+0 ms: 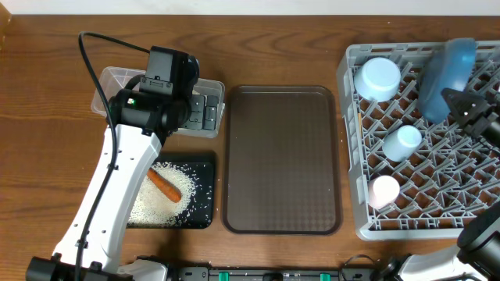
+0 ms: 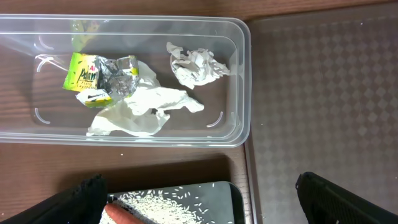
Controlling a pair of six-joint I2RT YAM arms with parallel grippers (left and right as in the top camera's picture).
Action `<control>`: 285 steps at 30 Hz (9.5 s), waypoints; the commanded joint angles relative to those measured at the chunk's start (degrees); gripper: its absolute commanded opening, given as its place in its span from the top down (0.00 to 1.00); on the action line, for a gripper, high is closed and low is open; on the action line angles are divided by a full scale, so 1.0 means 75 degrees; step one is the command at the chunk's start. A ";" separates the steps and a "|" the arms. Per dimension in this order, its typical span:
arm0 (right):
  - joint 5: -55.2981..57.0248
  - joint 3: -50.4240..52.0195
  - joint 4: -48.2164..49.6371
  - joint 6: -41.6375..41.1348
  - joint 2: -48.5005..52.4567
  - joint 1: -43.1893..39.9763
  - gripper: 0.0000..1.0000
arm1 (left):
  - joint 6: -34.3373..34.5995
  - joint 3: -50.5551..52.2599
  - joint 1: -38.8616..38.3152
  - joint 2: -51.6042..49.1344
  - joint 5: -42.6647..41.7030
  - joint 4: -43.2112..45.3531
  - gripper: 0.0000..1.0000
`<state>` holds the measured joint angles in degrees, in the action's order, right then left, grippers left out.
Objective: Sort waste into correct bins and load items into the dishwasher rack
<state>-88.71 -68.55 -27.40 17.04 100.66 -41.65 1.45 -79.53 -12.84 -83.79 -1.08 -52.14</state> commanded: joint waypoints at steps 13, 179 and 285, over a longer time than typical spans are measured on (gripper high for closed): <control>0.3905 0.0073 -0.2990 -0.2387 0.0137 -0.1647 0.83 | -0.0050 -0.0026 0.0032 -0.0015 0.0093 -0.0006 0.00; 1.1199 0.9101 0.4491 -0.3378 -1.3385 0.6301 0.01 | -0.0050 -0.0026 0.0032 -0.0015 0.0093 -0.0006 0.00; 1.1229 0.9101 0.3130 -0.2550 -1.3385 0.6306 0.01 | 0.0050 0.8580 0.0539 1.1159 0.0003 0.5578 0.00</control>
<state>-4.47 -0.38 -3.68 -2.72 0.67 5.10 0.47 -17.91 -9.06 -0.82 -1.10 -13.17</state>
